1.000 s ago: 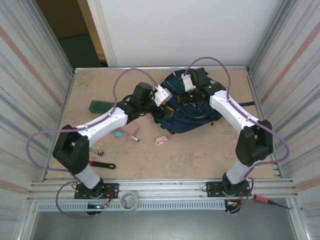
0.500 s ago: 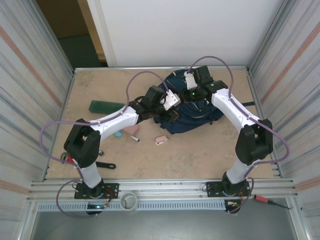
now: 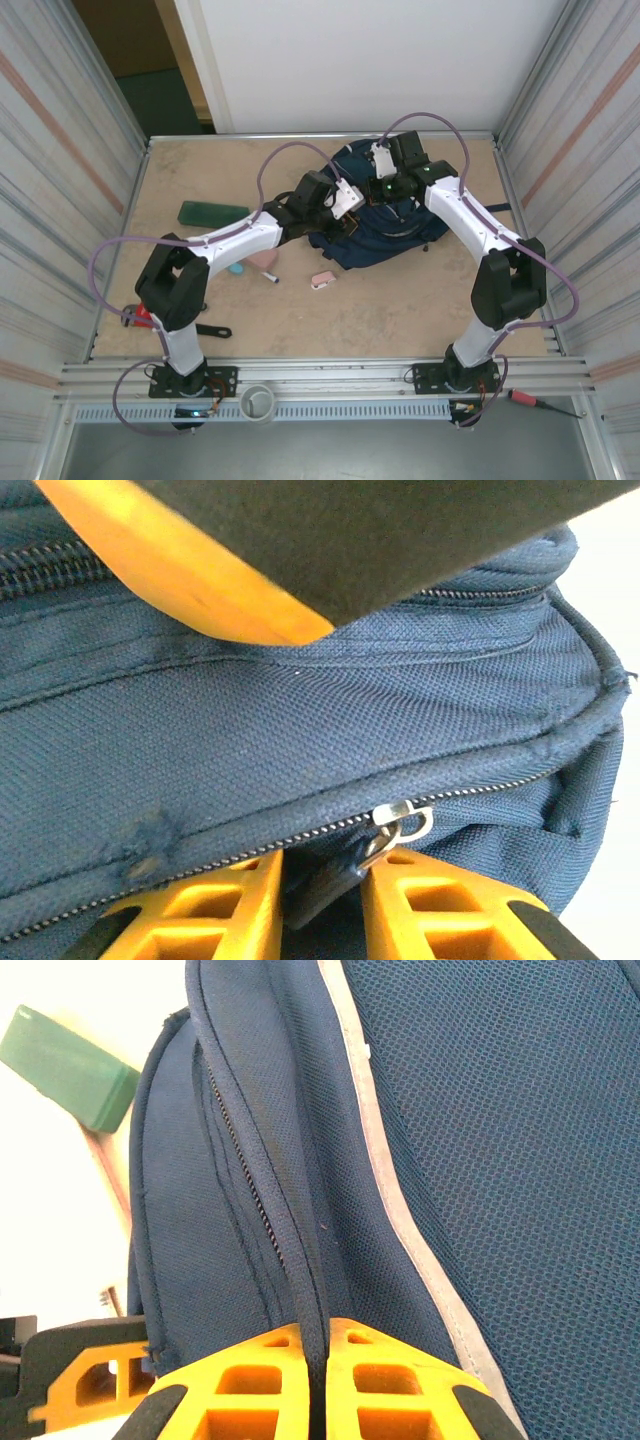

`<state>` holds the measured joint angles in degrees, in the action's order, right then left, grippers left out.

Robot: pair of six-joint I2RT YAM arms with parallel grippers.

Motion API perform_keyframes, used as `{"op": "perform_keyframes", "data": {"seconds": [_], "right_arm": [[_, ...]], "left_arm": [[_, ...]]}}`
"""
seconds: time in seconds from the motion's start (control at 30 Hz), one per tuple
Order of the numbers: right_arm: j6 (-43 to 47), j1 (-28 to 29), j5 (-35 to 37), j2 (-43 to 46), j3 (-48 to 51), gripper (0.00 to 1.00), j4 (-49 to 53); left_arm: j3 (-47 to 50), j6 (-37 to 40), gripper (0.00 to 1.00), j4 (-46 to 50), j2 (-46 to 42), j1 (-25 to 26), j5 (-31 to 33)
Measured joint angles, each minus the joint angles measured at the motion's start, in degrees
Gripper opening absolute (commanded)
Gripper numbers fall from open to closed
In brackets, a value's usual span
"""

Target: Pack books, pencil case, and school supplies into a backpack

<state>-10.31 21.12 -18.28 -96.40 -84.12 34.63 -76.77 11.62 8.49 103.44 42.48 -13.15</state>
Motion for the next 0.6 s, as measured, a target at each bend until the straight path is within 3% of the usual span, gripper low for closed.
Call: {"op": "perform_keyframes", "data": {"seconds": [0.23,0.6], "right_arm": [[0.0,-0.3,-0.5,-0.4,0.0,0.00,-0.1],[1.0,-0.2,-0.1,-1.5,0.7,0.00,0.2]], "left_arm": [[0.7,-0.5,0.00,-1.0,0.0,-0.1,-2.0],[6.4,-0.8,0.00,-5.8,-2.5,-0.5,-2.7]]}}
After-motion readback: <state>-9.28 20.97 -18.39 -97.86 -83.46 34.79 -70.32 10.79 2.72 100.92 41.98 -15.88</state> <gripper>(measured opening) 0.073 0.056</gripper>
